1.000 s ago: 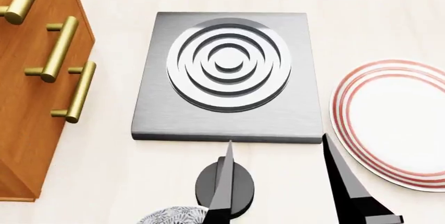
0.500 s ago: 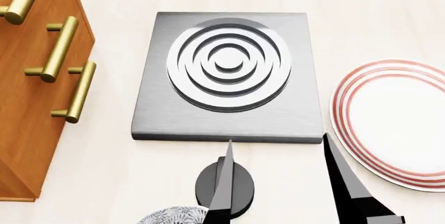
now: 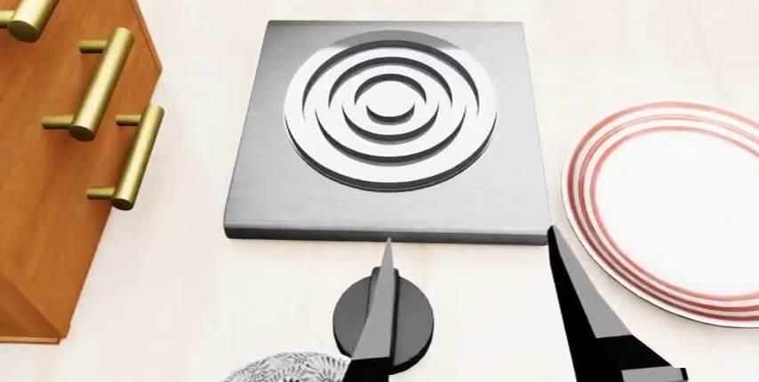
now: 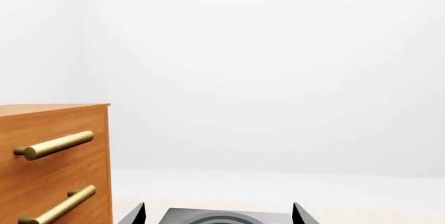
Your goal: Put the bowl on the top of the cabinet.
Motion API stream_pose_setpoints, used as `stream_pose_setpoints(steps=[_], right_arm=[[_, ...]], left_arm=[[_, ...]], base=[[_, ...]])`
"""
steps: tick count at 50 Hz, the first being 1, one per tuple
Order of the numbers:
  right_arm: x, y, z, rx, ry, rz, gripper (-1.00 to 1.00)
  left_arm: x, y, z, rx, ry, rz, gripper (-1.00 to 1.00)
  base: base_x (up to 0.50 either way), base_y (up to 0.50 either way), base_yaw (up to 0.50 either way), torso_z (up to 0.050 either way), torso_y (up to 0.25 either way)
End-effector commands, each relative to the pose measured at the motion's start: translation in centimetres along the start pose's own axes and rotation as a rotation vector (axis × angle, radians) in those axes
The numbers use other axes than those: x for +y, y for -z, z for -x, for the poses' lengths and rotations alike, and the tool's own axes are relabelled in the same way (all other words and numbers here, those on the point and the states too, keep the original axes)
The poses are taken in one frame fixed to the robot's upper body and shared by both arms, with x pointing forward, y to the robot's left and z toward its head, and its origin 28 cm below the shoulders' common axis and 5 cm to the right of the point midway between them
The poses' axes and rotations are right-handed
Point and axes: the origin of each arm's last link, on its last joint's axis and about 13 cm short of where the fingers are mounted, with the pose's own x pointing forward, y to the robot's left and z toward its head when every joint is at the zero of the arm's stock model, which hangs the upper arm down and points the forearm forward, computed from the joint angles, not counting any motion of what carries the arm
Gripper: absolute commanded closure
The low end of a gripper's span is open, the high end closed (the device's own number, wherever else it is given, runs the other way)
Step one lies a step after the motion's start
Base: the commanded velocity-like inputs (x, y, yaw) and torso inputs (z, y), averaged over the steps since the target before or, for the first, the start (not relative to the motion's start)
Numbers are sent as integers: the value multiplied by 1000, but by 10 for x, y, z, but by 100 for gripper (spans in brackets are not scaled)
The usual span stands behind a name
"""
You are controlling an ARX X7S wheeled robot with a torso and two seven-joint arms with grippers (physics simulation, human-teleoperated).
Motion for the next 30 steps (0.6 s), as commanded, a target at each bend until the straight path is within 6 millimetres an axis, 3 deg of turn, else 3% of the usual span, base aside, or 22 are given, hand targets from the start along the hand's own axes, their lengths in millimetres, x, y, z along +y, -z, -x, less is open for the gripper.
stream_pose_setpoints(steps=[1, 30], right_arm=[[-1, 1, -2, -12, 2, 19, -100], [0, 1, -3, -14, -4, 13, -100]], left_arm=[[0, 0, -1, -3, 28, 19, 100], [-8, -13, 11, -30, 50, 45, 100]], base=[[0, 0, 0, 0, 0], [0, 0, 0, 0, 0]])
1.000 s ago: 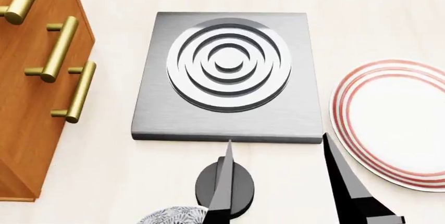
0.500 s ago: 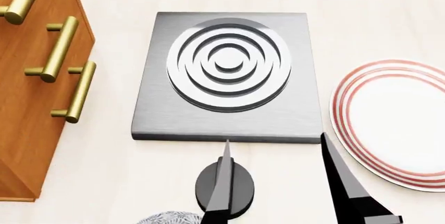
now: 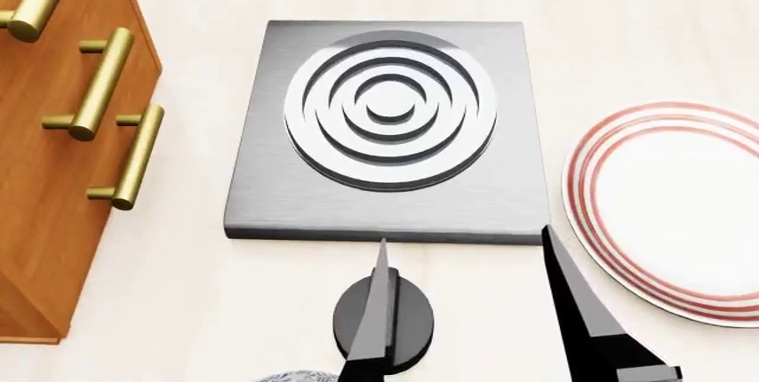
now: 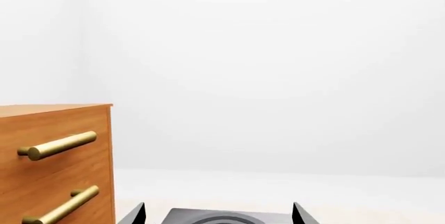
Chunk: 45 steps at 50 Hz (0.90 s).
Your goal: Put the bowl on the top of the cabinet.
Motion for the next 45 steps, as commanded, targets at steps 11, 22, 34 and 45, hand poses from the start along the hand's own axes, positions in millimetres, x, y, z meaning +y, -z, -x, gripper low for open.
stream_pose_setpoints(steps=[11, 22, 34, 45], right_arm=[[-2, -1, -3, -16, 3, 18, -100], [-2, -1, -2, -15, 3, 19, -100], [-1, 0, -3, -12, -1, 19, -100], [-1, -2, -2, -19, 2, 19, -100]], left_arm=[[-18, -32, 15, -84, 88, 51, 100], [-27, -39, 24, -100, 127, 54, 100], [-27, -53, 26, -137, 128, 60, 100], [-29, -76, 20, -187, 117, 67, 100]], base=[[0, 0, 0, 0, 0], [0, 0, 0, 0, 0], [0, 0, 0, 0, 0], [0, 0, 0, 0, 0]])
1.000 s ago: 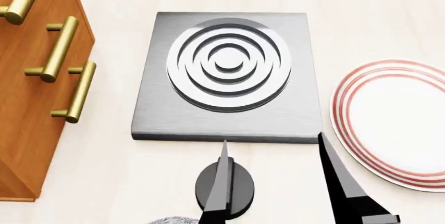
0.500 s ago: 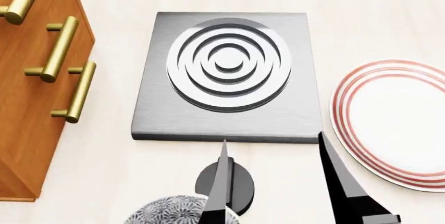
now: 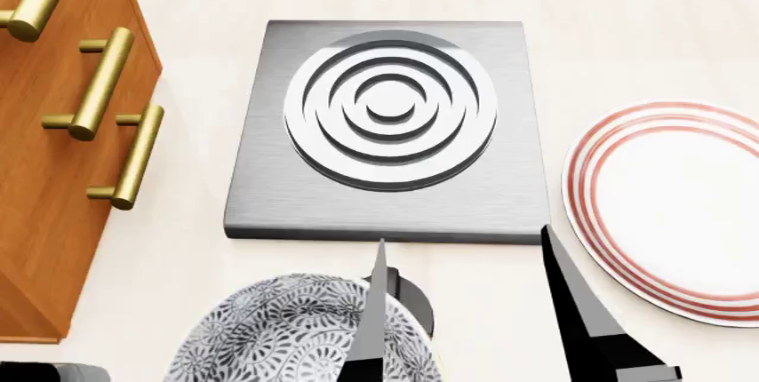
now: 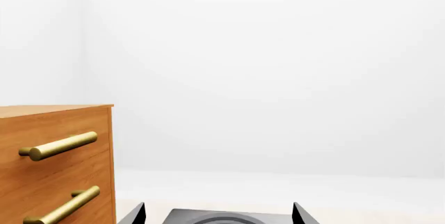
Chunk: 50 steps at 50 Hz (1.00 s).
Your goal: Put the bowl on the top of the cabinet.
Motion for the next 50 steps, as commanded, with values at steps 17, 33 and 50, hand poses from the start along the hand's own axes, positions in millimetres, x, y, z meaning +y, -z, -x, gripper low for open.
stream_pose_setpoints(steps=[17, 33, 50], right_arm=[[-4, -6, -2, -29, 16, 19, -100], [-4, -6, -2, -32, 17, 19, -100], [-4, -7, -2, -34, 15, 18, -100]], left_arm=[[-11, -57, -23, -121, 21, 25, 100], [-10, -80, -42, -157, -17, 33, 100], [-8, -106, -57, -205, -63, 28, 100]], base=[[0, 0, 0, 0, 0], [0, 0, 0, 0, 0], [0, 0, 0, 0, 0]])
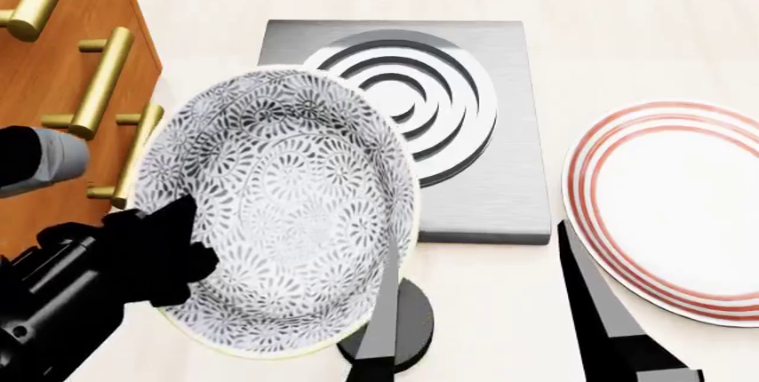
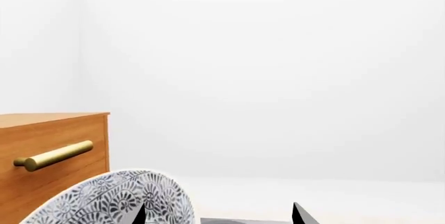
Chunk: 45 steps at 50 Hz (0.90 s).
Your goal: Put the bowl on the top of the cabinet.
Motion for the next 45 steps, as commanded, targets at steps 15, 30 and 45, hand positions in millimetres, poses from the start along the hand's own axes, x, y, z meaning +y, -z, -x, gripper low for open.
stream_pose_setpoints(steps=[15, 30, 45], right_arm=[[-2, 2, -3, -9, 3, 19, -100], [-2, 0, -3, -7, 8, 24, -100], [-4, -2, -2, -13, 17, 17, -100]], left_arm=[[-9, -47, -19, -80, 0, 36, 100], [-13, -74, -33, 111, -10, 67, 100], [-24, -110, -31, 358, -61, 140, 100]], base=[[0, 0, 0, 0, 1], [0, 0, 0, 0, 0], [0, 0, 0, 0, 0]])
